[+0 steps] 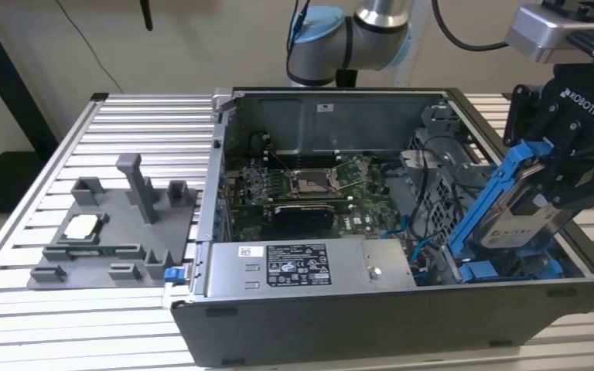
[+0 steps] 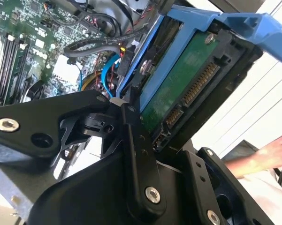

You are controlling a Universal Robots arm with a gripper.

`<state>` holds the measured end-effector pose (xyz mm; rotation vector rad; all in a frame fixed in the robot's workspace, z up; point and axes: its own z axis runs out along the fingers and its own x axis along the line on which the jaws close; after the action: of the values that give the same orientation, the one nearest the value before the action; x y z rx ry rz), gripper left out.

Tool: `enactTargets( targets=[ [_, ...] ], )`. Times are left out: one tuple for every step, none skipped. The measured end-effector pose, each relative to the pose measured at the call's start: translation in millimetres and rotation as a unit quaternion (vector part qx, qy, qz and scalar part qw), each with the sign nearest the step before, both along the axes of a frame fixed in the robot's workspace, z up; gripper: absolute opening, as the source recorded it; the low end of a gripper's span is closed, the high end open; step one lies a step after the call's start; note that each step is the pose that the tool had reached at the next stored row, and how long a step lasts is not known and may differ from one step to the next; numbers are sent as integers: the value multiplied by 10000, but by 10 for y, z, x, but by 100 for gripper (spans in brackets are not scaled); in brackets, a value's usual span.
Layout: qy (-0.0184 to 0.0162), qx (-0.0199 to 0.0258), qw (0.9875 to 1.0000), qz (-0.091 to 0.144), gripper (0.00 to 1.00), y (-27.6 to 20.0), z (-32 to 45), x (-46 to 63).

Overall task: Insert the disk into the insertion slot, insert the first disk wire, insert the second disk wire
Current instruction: 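Insert the disk into the insertion slot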

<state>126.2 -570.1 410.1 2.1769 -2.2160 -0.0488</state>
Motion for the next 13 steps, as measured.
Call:
enactTargets(
  targets=[
    [5, 0, 10000, -4, 33, -2, 11, -1],
    [10, -2, 10000, -9, 33, -4, 21, -1],
    [14, -3, 10000, -17, 33, -6, 28, -2],
    [15, -4, 10000, -24, 33, -7, 29, -1],
    [16, -3, 10000, -31, 33, -7, 28, -1],
    [16, -4, 10000, -39, 33, -8, 28, -1],
    [16, -5, 10000, -47, 33, -8, 25, -1],
    [16, -6, 10000, -53, 33, -8, 18, -1],
    [16, -6, 10000, -57, 33, -9, 7, -1],
    [16, -6, 10000, -60, 33, -9, -2, -1],
    [16, -6, 10000, -64, 33, -9, -13, -1],
    [16, -6, 10000, -66, 33, -9, -25, -1],
    [16, -7, 10000, -68, 33, -9, -36, -1]
  ],
)
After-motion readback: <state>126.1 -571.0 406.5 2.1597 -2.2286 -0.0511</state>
